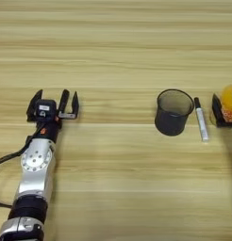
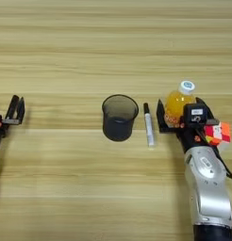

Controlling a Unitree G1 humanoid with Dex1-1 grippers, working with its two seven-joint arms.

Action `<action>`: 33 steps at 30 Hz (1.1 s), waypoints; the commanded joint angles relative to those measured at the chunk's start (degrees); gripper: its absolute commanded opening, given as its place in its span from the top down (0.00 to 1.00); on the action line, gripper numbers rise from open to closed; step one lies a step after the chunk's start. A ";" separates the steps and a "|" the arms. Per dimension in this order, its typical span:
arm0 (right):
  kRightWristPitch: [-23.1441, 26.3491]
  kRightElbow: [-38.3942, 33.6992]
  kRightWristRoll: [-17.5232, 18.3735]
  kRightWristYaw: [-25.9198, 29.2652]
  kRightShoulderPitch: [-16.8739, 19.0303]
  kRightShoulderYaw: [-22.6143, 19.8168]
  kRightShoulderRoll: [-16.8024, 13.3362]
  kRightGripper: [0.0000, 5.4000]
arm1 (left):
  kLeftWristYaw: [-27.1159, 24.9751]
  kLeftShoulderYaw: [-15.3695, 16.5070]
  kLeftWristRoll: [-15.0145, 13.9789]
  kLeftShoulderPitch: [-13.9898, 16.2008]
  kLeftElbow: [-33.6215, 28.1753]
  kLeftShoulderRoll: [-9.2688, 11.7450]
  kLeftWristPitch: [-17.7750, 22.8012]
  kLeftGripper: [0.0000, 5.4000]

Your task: Move the objects on the table

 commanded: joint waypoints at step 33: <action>-3.72 4.03 1.25 -0.72 -5.07 -0.12 0.45 0.37 | 1.16 -0.67 1.30 0.49 -0.59 -0.23 0.05 0.00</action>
